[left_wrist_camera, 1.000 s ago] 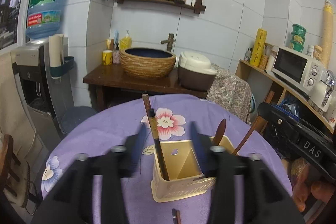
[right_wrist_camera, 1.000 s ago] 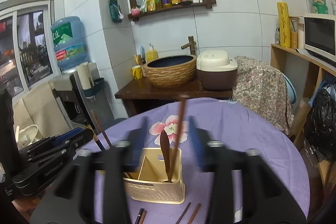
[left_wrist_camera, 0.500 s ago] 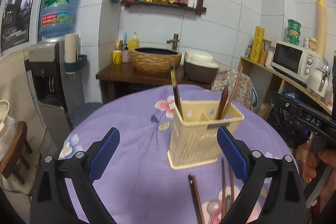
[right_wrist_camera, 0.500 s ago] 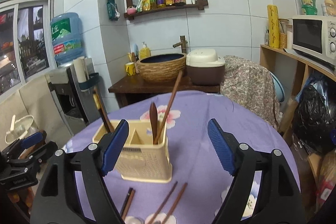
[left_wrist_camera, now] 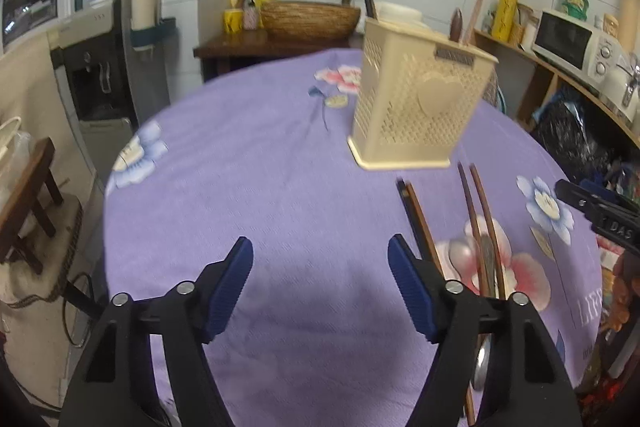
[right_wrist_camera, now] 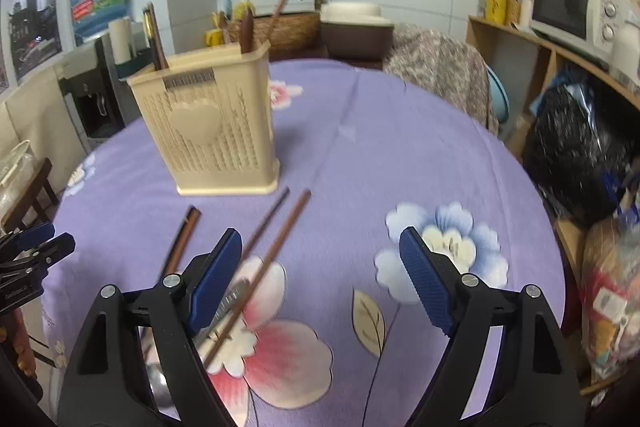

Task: Organize utensils
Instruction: 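Move both open grippers back toward the loose utensils on the tablecloth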

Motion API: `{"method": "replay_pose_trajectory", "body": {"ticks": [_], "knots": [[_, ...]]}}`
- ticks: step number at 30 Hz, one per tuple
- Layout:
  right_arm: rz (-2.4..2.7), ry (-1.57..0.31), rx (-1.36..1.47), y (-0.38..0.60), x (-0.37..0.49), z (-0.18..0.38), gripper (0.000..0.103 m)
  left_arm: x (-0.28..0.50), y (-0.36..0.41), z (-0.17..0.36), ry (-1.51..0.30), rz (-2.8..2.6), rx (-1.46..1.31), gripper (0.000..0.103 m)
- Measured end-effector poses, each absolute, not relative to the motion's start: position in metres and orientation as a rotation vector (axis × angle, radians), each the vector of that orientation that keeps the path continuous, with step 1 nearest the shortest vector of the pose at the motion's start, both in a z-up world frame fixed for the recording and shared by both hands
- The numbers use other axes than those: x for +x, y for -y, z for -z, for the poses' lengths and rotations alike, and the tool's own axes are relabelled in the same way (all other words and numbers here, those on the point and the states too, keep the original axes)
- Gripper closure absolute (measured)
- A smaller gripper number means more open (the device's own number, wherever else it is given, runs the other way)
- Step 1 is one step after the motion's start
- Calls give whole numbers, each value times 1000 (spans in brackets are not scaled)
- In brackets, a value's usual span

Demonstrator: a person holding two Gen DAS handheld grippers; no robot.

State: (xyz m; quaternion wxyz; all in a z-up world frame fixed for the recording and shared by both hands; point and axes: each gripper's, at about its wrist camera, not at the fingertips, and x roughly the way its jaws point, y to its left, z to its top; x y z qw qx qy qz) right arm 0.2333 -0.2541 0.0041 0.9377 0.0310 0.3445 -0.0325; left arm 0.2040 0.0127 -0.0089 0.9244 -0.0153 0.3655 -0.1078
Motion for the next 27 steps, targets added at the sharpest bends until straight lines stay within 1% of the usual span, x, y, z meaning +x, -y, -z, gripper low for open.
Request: {"method": "replay_pose_trajectory", "body": {"ticks": [1, 2, 6, 11, 23, 27], "knots": [[71, -710, 68, 253, 231, 0, 22, 201, -12, 12, -761, 234, -33, 42], [74, -716, 78, 253, 228, 5, 22, 199, -8, 14, -770, 248, -30, 44], [77, -745, 118, 254, 222, 20, 22, 192, 14, 16, -773, 324, 19, 45], [66, -774, 113, 247, 216, 27, 22, 192, 30, 20, -787, 351, 37, 52], [15, -879, 19, 203, 225, 50, 22, 202, 52, 47, -885, 338, 103, 52], [21, -898, -5, 199, 227, 54, 22, 204, 50, 47, -891, 328, 108, 53]]}}
